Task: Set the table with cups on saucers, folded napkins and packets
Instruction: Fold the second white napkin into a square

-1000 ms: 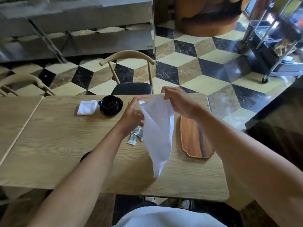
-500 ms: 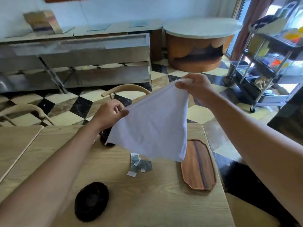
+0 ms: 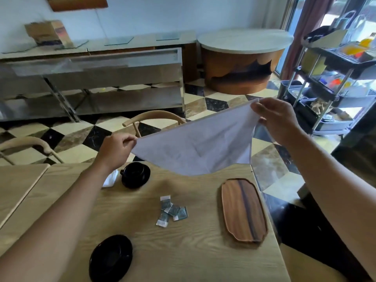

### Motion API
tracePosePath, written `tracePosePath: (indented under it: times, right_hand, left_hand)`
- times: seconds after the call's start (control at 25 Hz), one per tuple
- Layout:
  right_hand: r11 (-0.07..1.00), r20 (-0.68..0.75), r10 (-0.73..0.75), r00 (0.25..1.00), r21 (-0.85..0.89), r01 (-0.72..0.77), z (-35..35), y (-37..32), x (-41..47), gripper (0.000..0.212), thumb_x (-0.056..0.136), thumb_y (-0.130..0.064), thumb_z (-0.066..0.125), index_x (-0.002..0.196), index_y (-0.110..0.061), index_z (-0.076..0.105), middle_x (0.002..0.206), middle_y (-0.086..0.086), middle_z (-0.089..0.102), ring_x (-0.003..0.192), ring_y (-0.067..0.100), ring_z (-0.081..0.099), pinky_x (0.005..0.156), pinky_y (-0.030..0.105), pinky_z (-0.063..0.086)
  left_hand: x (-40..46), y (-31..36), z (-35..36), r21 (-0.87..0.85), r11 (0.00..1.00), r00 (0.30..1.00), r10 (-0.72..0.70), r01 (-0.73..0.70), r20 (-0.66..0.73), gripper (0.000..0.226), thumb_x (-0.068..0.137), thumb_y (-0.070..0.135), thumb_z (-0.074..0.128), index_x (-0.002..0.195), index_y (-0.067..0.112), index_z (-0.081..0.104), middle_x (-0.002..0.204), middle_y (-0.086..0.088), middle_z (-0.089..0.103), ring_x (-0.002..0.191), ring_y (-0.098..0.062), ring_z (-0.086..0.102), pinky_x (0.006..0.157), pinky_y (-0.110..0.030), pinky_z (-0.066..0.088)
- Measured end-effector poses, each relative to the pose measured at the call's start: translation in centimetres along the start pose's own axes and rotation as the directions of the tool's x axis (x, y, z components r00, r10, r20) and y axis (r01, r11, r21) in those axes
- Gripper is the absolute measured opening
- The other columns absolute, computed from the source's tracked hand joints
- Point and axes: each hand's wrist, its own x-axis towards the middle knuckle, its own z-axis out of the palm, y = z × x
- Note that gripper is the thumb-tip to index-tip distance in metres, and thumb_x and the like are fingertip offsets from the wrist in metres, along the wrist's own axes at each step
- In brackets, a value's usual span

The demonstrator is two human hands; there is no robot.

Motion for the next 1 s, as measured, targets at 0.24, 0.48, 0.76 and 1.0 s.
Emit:
tracePosePath:
  times: [0.24, 0.48, 0.76, 1.0]
  right_hand:
    - [0.966, 0.113, 0.258, 0.96, -0.012, -0.258, -3.4, 10.1, -8.3, 0.009, 0.095, -0.016, 0.067, 0.086, -0.014, 0.069, 0.079, 0.004, 0.062, 0.075, 0.017, 0.058, 0.071, 0.03, 0.052]
    - [0.826, 0.07, 0.561, 0.825, -0.111, -0.552, -5.6, 17.1, -18.3, 0.012, 0.099, -0.011, 0.062, 0.095, -0.001, 0.067, 0.09, 0.028, 0.065, 0.085, 0.031, 0.062, 0.077, 0.042, 0.055]
    - [0.691, -0.048, 0.714, 0.698, -0.112, -0.714, -5.2, 19.3, -25.0, 0.019, 0.098, -0.015, 0.065, 0.103, 0.003, 0.069, 0.099, 0.026, 0.073, 0.08, 0.025, 0.072, 0.066, 0.032, 0.059]
    - [0.703, -0.264, 0.627, 0.733, -0.213, -0.679, -3.4, 21.7, -23.7, 0.016, 0.097, -0.023, 0.068, 0.102, -0.009, 0.074, 0.1, 0.016, 0.075, 0.099, 0.038, 0.07, 0.089, 0.059, 0.058]
  left_hand:
    - [-10.9, -4.5, 5.6, -0.189, 0.958, 0.974, -0.198, 0.215, 0.107, 0.014, 0.093, 0.017, 0.071, 0.082, 0.026, 0.07, 0.087, 0.007, 0.072, 0.081, -0.002, 0.066, 0.07, -0.004, 0.043]
    - [-20.4, -7.4, 9.8, -0.308, 0.807, 0.85, -0.402, 0.504, 0.339, 0.013, 0.086, 0.03, 0.079, 0.074, 0.027, 0.072, 0.09, 0.015, 0.075, 0.092, 0.009, 0.069, 0.082, -0.011, 0.045]
    - [-24.6, -9.3, 12.1, -0.327, 0.769, 0.83, -0.457, 0.55, 0.321, 0.029, 0.08, 0.043, 0.075, 0.075, 0.016, 0.069, 0.072, 0.001, 0.074, 0.063, -0.004, 0.064, 0.061, -0.009, 0.044]
    - [-20.9, -12.0, 14.7, -0.341, 0.718, 0.779, -0.454, 0.607, 0.433, 0.011, 0.098, 0.019, 0.065, 0.092, 0.02, 0.074, 0.083, 0.006, 0.077, 0.075, -0.006, 0.071, 0.072, -0.026, 0.058]
